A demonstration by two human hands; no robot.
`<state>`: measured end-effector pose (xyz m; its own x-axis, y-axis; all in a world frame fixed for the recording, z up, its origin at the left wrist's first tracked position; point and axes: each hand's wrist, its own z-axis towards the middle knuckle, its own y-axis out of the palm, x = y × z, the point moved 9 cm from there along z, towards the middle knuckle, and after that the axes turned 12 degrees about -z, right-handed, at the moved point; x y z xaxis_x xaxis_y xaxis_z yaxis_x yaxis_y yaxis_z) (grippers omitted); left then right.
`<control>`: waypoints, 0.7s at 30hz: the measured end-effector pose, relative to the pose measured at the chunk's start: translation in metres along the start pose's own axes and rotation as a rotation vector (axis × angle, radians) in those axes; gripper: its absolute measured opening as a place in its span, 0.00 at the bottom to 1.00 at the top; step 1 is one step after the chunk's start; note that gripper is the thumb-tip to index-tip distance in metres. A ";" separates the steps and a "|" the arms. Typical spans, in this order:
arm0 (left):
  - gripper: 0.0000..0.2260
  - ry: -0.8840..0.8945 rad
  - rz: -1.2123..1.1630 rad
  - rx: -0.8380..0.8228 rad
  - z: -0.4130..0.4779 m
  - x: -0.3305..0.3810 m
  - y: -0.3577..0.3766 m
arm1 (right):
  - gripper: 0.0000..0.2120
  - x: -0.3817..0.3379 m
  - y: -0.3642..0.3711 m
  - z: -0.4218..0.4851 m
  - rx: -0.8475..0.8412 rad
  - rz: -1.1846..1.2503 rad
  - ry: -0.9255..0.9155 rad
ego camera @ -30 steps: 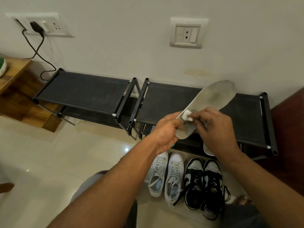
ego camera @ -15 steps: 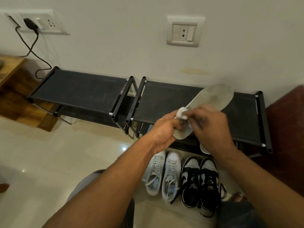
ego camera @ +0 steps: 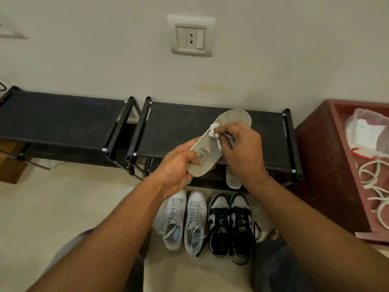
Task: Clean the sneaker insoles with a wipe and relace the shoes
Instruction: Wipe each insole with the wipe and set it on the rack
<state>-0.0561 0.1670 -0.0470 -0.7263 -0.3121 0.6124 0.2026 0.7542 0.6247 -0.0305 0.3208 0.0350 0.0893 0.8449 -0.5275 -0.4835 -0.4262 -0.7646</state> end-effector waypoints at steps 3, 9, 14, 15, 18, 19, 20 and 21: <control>0.30 0.007 -0.027 0.002 0.000 0.001 -0.002 | 0.08 -0.030 0.011 -0.012 -0.096 0.014 -0.188; 0.30 0.005 0.008 0.005 -0.001 -0.001 0.001 | 0.08 -0.007 0.000 -0.001 -0.010 0.003 -0.061; 0.30 -0.006 -0.006 0.004 0.002 -0.003 -0.001 | 0.08 -0.025 0.008 -0.011 -0.054 -0.067 -0.236; 0.30 -0.007 -0.001 0.007 0.002 -0.003 0.000 | 0.07 -0.014 0.004 -0.006 -0.017 -0.079 -0.169; 0.30 0.005 -0.017 0.008 0.000 -0.001 0.001 | 0.08 -0.018 0.006 -0.006 -0.011 -0.087 -0.175; 0.29 0.007 -0.031 0.006 0.000 0.000 0.000 | 0.08 -0.029 0.010 -0.011 -0.042 -0.088 -0.240; 0.28 0.007 -0.040 0.002 0.001 0.000 -0.001 | 0.08 -0.036 0.012 -0.015 -0.064 -0.089 -0.293; 0.28 0.005 -0.037 -0.005 0.001 -0.001 -0.002 | 0.08 -0.035 0.012 -0.015 -0.066 -0.088 -0.297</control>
<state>-0.0568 0.1664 -0.0494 -0.7300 -0.3428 0.5913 0.1786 0.7394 0.6492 -0.0262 0.2808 0.0383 -0.1345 0.9327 -0.3347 -0.4272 -0.3593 -0.8297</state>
